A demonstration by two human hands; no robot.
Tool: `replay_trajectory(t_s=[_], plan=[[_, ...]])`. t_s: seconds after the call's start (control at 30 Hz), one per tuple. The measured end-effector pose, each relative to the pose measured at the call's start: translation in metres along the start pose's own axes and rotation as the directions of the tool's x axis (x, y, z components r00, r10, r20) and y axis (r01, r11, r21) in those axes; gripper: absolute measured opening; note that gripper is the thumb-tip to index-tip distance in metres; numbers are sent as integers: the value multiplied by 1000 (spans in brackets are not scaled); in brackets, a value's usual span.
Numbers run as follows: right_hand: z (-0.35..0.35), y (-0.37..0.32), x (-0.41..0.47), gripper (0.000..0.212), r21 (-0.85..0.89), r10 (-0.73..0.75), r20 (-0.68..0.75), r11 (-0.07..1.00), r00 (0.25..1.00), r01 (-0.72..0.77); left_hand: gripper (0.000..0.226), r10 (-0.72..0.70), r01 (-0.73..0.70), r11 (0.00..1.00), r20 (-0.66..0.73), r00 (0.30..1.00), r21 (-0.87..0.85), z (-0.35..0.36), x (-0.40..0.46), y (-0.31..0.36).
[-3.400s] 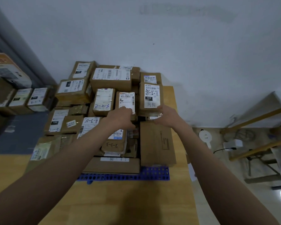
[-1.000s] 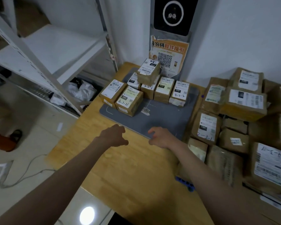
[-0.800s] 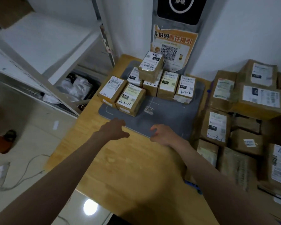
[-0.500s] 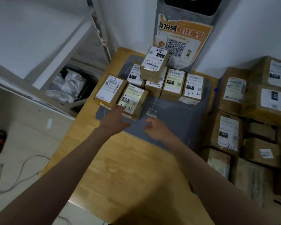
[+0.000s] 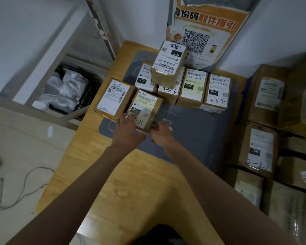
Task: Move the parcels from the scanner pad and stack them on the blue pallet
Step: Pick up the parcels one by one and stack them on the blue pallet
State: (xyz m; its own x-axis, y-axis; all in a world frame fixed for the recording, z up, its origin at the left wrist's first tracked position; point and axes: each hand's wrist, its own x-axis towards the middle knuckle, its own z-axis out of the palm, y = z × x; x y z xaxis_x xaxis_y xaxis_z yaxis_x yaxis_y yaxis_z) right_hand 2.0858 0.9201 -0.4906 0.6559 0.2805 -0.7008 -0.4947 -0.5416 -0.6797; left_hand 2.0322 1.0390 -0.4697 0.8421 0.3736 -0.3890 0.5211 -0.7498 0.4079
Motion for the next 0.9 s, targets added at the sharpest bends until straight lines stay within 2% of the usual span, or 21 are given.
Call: replay_trajectory(t_s=[0.13, 0.2, 0.27, 0.3, 0.5, 0.73, 0.9], plan=[[-11, 5, -5, 26, 38, -36, -19, 999, 999, 37, 92, -46, 45, 998, -22, 999, -32, 3, 4, 1], [-22, 13, -10, 44, 49, -56, -10, 997, 998, 56, 96, -65, 66, 996, 21, 998, -52, 5, 4, 3], [-33, 22, -20, 64, 29, -45, -3, 999, 999, 45, 92, -42, 51, 995, 102, 994, -84, 10, -1, 6], [-37, 27, -26, 68, 2, -48, -5, 999, 999, 48, 88, -33, 47, 994, 143, 989, -99, 14, -5, 7], [-54, 56, -58, 45, -205, -70, -47, 977, 996, 59, 79, 36, 9, 984, 249, 968, -177, 34, -33, 23], [-60, 73, -98, 61, -387, -181, -134, 915, 974, 117, 80, 129, -79, 972, 222, 966, -220, 36, -67, 32], [-70, 83, -132, 49, -363, -204, -166, 922, 965, 133, 83, 157, -110, 972, 226, 962, -206, 27, -87, 31]])
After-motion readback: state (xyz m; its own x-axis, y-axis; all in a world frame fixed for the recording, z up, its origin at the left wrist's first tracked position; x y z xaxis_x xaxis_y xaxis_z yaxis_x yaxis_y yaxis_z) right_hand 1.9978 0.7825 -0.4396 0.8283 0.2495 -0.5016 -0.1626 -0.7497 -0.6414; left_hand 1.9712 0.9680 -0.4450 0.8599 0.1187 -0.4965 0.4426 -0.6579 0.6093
